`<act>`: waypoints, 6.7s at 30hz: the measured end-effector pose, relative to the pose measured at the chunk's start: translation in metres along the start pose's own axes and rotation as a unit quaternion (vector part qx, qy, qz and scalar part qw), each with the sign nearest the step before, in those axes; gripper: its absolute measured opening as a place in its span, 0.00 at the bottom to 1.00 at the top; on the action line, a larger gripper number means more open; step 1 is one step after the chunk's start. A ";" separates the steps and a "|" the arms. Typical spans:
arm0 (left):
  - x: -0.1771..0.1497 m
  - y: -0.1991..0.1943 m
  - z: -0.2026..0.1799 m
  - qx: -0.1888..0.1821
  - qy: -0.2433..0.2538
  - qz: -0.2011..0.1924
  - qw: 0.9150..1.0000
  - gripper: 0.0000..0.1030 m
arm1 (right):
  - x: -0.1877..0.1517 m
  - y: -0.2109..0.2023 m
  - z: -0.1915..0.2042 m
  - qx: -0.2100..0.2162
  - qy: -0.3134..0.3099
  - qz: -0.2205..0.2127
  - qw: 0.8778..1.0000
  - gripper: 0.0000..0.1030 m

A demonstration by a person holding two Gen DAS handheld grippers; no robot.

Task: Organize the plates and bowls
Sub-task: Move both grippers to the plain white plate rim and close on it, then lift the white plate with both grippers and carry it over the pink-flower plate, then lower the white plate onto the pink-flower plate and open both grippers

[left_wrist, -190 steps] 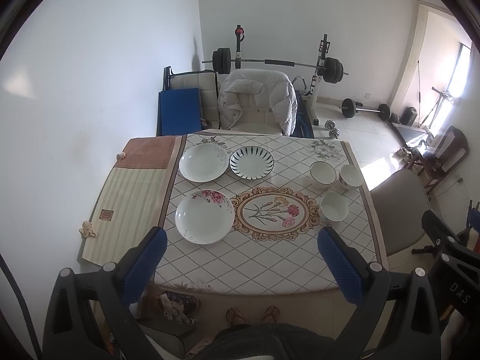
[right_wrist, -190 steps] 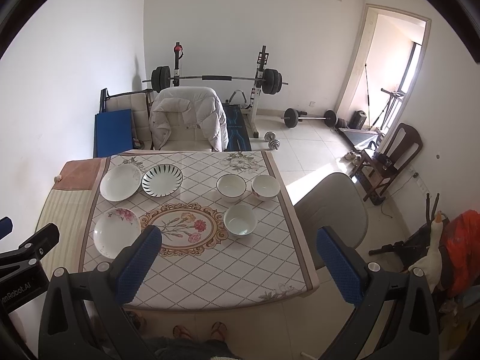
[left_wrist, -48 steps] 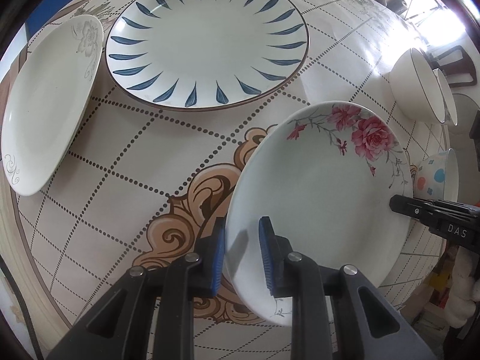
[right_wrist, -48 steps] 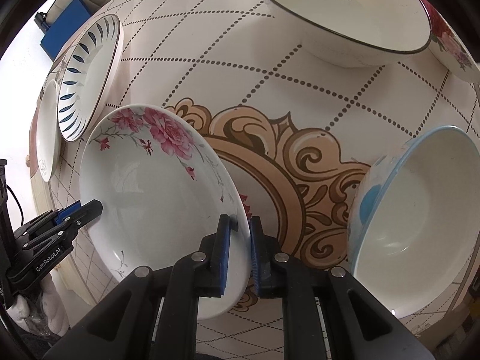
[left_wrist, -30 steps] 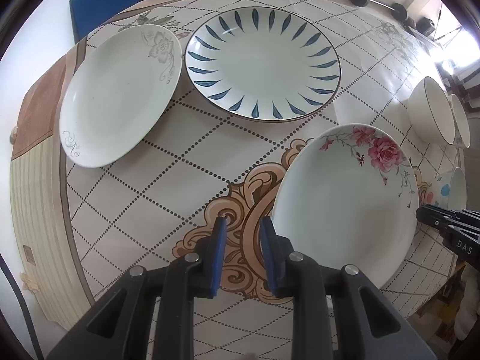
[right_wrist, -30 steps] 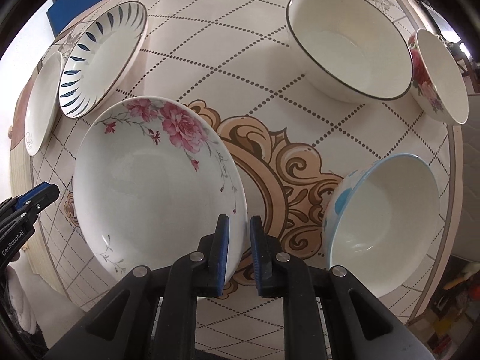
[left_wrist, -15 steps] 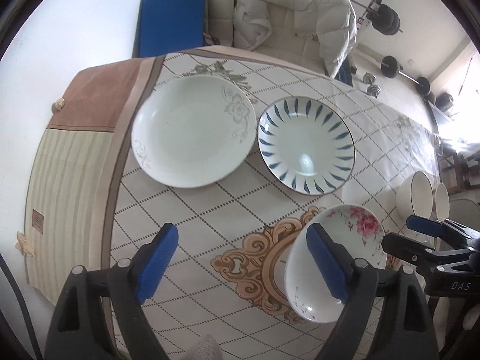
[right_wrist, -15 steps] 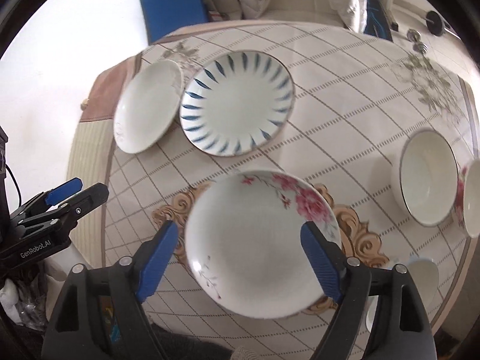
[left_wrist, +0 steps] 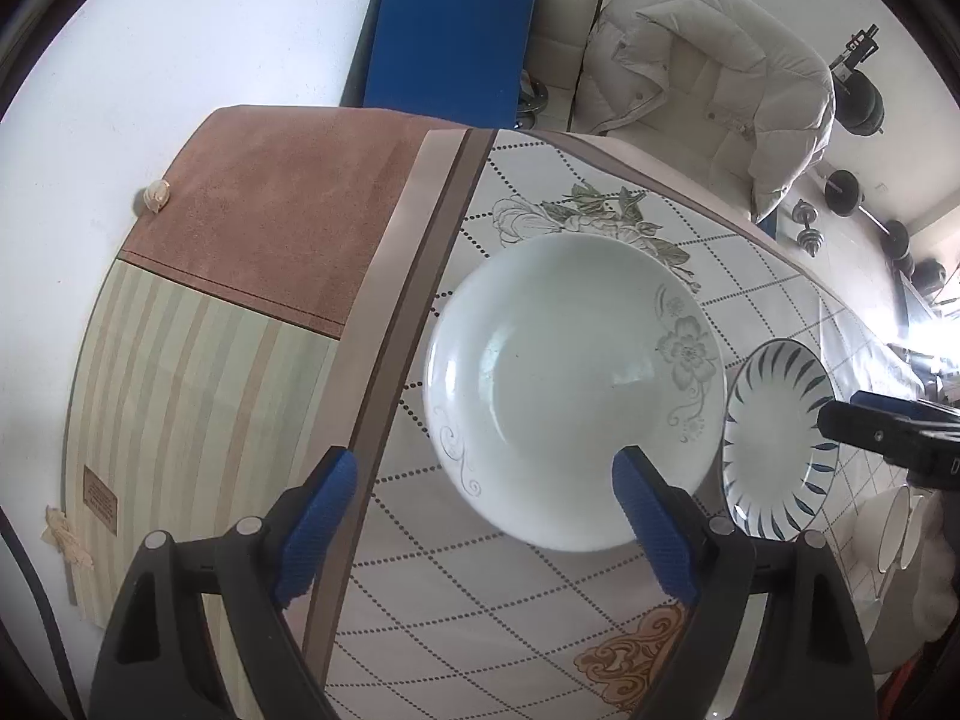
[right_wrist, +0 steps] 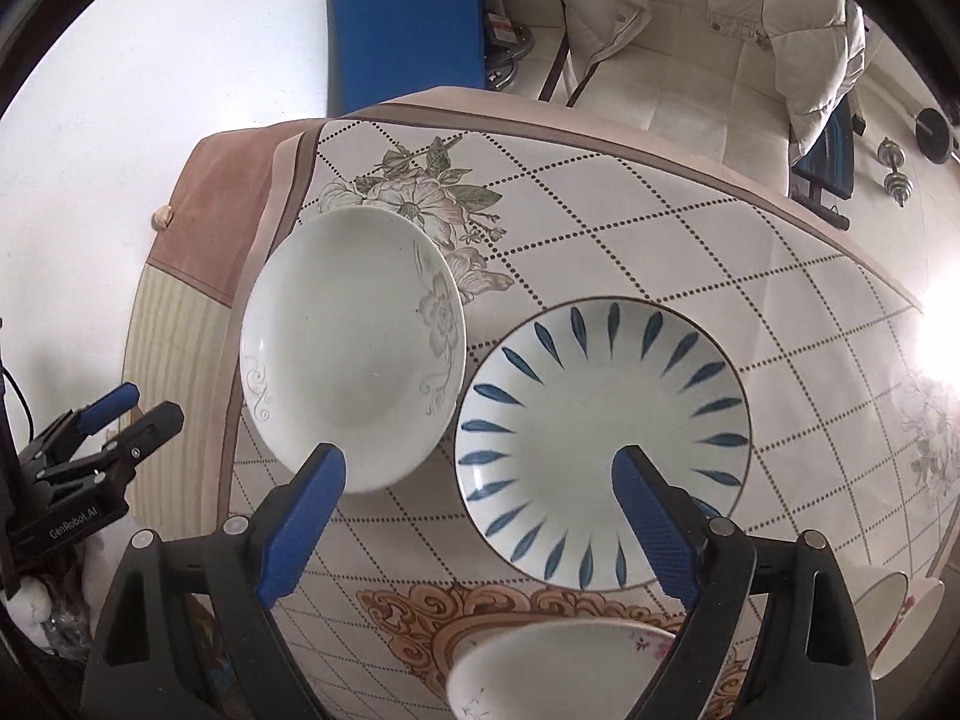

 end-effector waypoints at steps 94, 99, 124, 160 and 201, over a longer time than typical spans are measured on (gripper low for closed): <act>-0.046 0.068 0.076 -0.083 -0.061 0.100 0.990 0.20 | -0.117 0.075 -0.020 0.093 0.085 0.143 0.982 0.14; -0.047 0.050 0.057 -0.090 -0.045 0.087 0.991 0.20 | -0.126 0.047 -0.039 0.096 0.096 0.125 0.983 0.14; -0.091 -0.010 -0.169 -0.170 0.123 0.080 0.974 0.20 | -0.252 -0.127 -0.229 0.056 0.230 0.021 0.971 0.14; -0.191 0.026 -0.232 -0.050 0.237 0.114 0.964 0.20 | -0.318 -0.083 -0.242 0.007 0.188 0.033 0.982 0.14; -0.200 0.003 -0.218 -0.037 0.203 0.121 0.971 0.22 | -0.307 -0.082 -0.250 0.004 0.221 0.104 0.970 0.16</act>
Point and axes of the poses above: each gripper's, at about its wrist camera, not at the fingertips, and y roughly the way its jaws point, z to its left, x to its top, the point moved 1 cm from there along y, roughly the way its jaws point, and after that the axes turned 13 degrees about -z, right-handed, at the moved point
